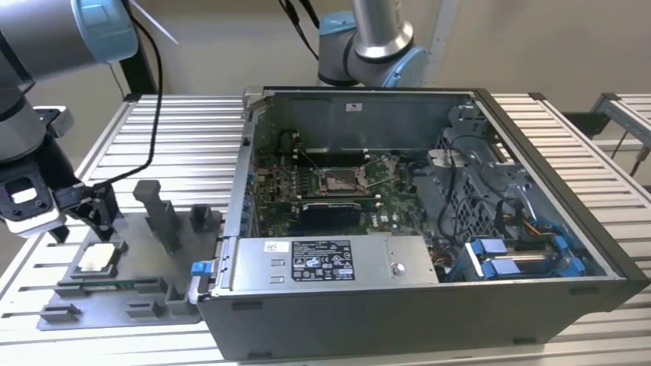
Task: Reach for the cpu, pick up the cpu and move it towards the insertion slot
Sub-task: 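Pick up the cpu and move it towards the insertion slot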
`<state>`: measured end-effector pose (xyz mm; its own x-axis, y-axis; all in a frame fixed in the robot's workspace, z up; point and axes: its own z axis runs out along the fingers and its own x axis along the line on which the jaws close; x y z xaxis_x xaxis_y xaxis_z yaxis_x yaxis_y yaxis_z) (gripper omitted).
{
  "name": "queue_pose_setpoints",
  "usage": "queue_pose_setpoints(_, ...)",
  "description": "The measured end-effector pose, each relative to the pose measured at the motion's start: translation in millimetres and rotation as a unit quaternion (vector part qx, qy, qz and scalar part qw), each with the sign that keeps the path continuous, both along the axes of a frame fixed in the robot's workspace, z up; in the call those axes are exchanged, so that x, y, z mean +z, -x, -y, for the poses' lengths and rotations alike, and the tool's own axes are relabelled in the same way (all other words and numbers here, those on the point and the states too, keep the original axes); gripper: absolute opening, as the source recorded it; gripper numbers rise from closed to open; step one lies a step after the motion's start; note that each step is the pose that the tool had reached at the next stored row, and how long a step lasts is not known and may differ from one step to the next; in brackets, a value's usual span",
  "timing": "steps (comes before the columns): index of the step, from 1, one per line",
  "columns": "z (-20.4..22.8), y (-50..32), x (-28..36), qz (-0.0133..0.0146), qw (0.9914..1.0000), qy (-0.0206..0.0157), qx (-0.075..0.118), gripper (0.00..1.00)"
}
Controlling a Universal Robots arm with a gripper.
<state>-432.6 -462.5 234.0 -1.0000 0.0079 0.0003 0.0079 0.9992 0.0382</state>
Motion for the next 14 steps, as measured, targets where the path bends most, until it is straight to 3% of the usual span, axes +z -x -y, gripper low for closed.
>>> queue_pose_setpoints(14, 2.2, 0.5, -20.9, 0.0000, 1.00000, 0.0000, -0.001, 1.00)
